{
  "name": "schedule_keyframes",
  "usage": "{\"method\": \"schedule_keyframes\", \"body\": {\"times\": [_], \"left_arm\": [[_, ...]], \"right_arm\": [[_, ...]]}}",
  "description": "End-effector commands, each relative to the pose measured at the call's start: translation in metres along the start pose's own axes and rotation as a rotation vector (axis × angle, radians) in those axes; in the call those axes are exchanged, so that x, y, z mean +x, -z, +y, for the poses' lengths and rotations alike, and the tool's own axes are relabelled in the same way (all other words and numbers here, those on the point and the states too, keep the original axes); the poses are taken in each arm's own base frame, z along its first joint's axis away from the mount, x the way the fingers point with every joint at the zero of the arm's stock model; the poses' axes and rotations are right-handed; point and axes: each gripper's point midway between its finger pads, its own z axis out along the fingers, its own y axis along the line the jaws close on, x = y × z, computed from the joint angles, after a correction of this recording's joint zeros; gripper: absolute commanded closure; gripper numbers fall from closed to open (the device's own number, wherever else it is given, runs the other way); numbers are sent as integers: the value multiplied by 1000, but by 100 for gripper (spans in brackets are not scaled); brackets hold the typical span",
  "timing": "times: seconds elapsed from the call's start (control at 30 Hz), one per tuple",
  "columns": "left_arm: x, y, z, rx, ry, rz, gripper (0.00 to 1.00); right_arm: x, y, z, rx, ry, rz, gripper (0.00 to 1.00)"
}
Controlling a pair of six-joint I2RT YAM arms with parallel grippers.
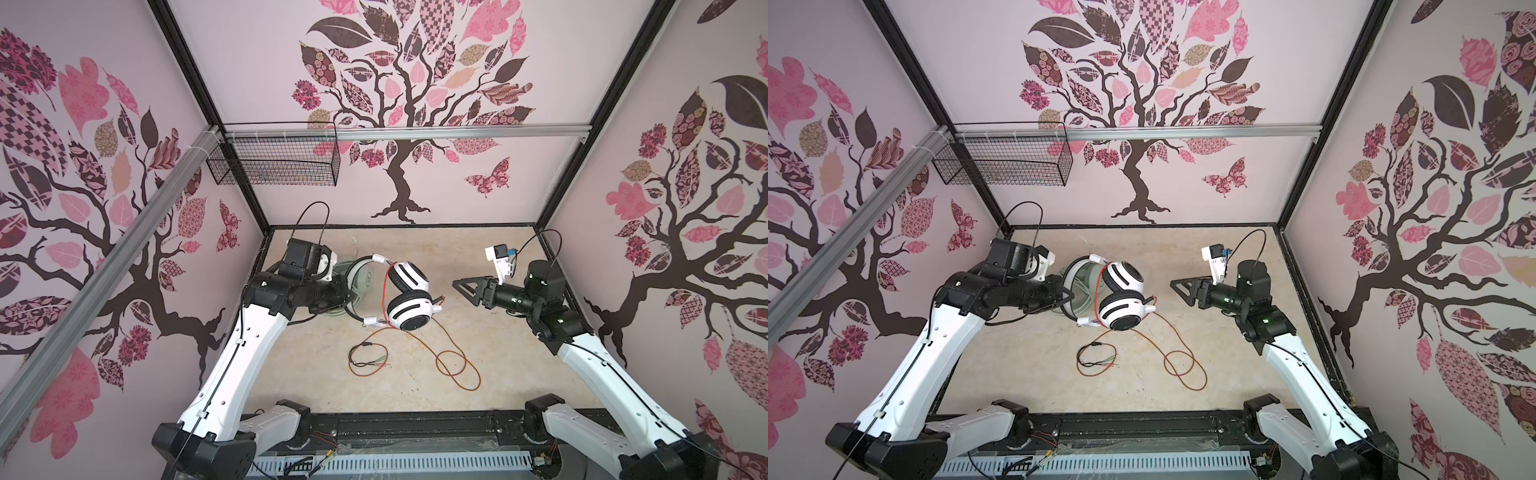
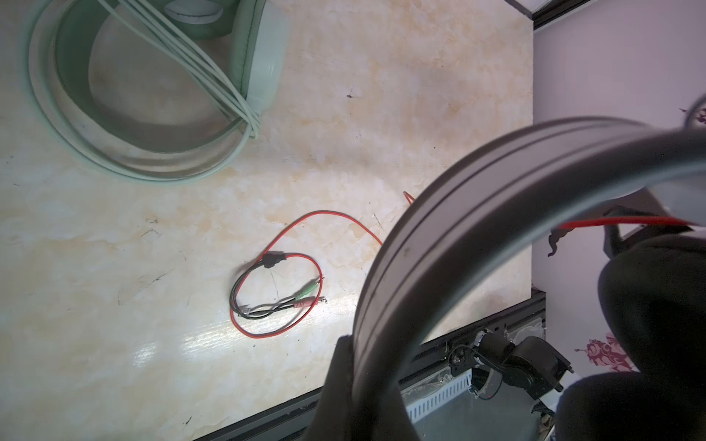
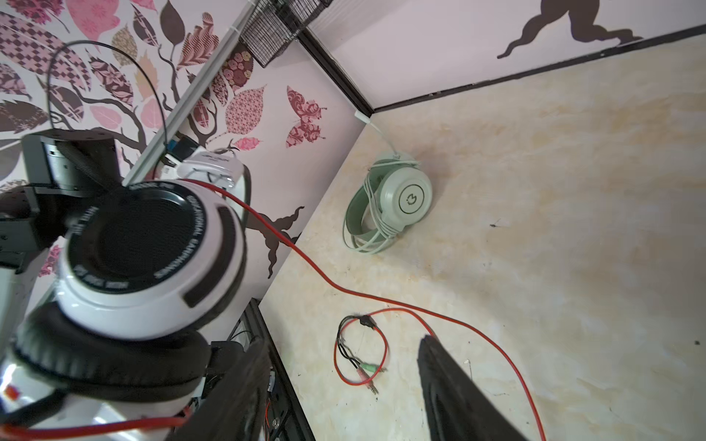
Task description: Wrap the headphones
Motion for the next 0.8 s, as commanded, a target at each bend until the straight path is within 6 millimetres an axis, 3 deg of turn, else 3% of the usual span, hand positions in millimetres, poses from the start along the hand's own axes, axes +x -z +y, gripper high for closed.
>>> {"method": "schedule_keyframes", "body": {"times": [0.0,0.1,0.2,0.27,0.5,0.77], "left_arm": [[-2,-8,-11,69,5,21,100],[-8,-5,-24,127,17,13,100],[-16,5,-42,199,18,-5,100],[-21,12,-52,234,22,-12,100],[-31,27,-73,304,44,-18,100],[-37,34,-86,356,54,-20,100]], "right_arm": [[9,-5,-2,-48,-44,-3,35],[44,-22,-20,-75,-45,23,34],[79,-51,-23,-63,61,118,32],[90,-67,-24,-61,115,153,31],[76,-88,-54,55,284,63,31],[84,-96,-87,171,429,104,31]]}}
